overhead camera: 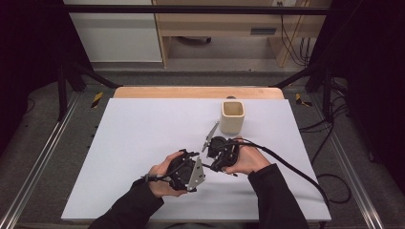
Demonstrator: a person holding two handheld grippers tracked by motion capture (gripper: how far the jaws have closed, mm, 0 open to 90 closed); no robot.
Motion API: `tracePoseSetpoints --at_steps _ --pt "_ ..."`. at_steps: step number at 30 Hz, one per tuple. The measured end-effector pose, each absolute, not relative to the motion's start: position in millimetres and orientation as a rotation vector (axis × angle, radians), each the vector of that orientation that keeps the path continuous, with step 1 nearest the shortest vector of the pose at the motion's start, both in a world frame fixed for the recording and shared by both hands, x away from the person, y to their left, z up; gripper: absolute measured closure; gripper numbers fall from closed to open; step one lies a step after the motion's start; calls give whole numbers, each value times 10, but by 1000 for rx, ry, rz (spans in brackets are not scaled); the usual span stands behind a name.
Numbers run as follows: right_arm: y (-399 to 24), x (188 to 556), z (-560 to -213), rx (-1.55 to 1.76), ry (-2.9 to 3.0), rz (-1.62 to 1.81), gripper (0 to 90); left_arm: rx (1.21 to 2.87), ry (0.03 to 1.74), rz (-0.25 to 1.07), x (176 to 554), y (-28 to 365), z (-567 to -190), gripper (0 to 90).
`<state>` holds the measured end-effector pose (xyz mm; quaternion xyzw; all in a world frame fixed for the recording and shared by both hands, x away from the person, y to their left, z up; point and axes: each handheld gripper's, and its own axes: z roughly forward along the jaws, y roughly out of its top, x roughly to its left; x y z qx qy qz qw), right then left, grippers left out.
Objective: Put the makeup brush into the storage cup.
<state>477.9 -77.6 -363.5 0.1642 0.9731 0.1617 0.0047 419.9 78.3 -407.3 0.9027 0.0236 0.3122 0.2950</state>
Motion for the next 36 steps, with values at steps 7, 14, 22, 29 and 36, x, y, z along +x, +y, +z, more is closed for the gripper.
tracePoseSetpoints --at_steps 7,14,22,29,36 --pt "-764 4787 -3626 520 3052 502 842 2424 10 856 4204 752 -4053 305" --pt "-751 4780 -3640 509 3060 492 842 2434 -30 876 4191 730 -4074 370" --pt "-744 4786 -3655 489 3068 487 842 2446 -75 894 4182 721 -4093 456" --pt "-729 4781 -3663 496 3076 482 842 2450 -114 911 4165 670 -4090 529" --pt "-744 4778 -3644 482 3077 494 842 2462 -141 913 4157 648 -4099 583"
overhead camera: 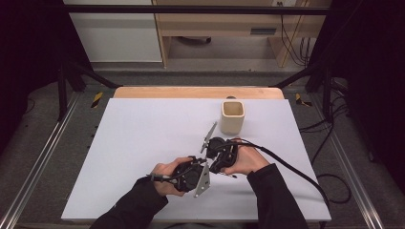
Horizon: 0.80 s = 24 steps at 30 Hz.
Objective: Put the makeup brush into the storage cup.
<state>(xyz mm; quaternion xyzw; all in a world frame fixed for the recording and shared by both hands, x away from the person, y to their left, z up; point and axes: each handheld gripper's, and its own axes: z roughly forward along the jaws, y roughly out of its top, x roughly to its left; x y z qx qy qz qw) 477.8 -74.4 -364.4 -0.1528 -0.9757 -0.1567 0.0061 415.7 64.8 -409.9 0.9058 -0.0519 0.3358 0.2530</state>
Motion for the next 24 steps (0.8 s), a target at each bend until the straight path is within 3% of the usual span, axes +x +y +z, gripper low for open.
tracePoseSetpoints --at_steps 10,24 --pt "-744 4761 -3633 -468 -3049 -476 842 2494 -185 909 4157 596 -4140 633" --pt "-724 4735 -3657 -437 -3037 -469 843 2517 -253 900 4145 594 -4131 774"
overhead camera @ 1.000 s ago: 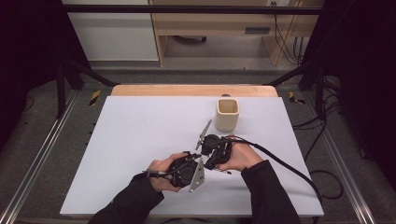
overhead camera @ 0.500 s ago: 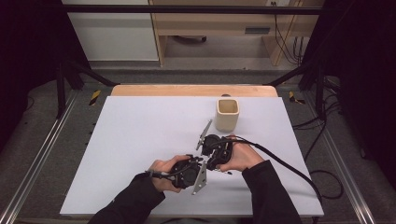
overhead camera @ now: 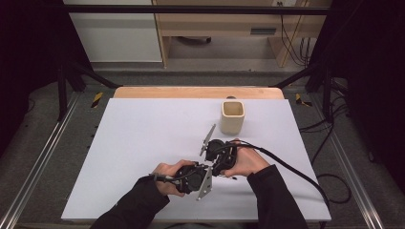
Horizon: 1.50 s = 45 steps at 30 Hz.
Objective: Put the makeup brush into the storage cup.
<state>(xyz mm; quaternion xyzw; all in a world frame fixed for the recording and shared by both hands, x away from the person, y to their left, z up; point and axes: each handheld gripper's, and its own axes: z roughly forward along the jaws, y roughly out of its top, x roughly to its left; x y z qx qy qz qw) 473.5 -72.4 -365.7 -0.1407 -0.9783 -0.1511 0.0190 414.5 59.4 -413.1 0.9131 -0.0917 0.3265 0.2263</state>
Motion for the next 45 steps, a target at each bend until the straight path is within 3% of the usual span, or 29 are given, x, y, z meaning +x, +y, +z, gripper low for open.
tracePoseSetpoints --at_steps 14,26,38,45 --pt "-720 4718 -3665 -422 -3026 -451 839 2551 -335 899 4110 565 -4156 826" --pt "-795 4695 -3601 -433 -3065 -524 790 2557 -290 878 4137 613 -4176 832" --pt "-1097 4781 -3424 -677 -3111 -864 612 2576 -195 831 4170 715 -4220 831" --pt "-1196 4841 -3417 -827 -3078 -1051 451 2573 -135 806 4192 783 -4228 831"
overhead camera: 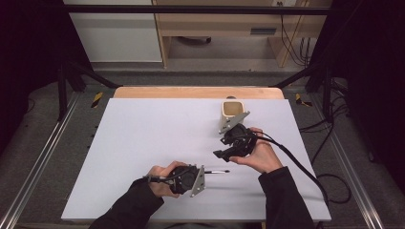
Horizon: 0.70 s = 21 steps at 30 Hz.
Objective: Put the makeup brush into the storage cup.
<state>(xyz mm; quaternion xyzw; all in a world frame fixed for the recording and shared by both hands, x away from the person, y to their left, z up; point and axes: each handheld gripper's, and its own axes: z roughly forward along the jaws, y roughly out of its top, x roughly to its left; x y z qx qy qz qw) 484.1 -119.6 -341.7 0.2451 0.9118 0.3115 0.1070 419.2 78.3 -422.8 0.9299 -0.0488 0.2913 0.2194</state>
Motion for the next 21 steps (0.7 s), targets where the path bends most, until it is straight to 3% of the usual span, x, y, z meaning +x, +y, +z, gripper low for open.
tracePoseSetpoints --at_steps 6,21 --pt "-1274 4841 -3422 781 2567 1009 338 2565 -93 778 4184 832 -4230 831" --pt "-1578 4793 -3609 937 2374 1136 207 2541 15 718 4177 968 -4296 831"
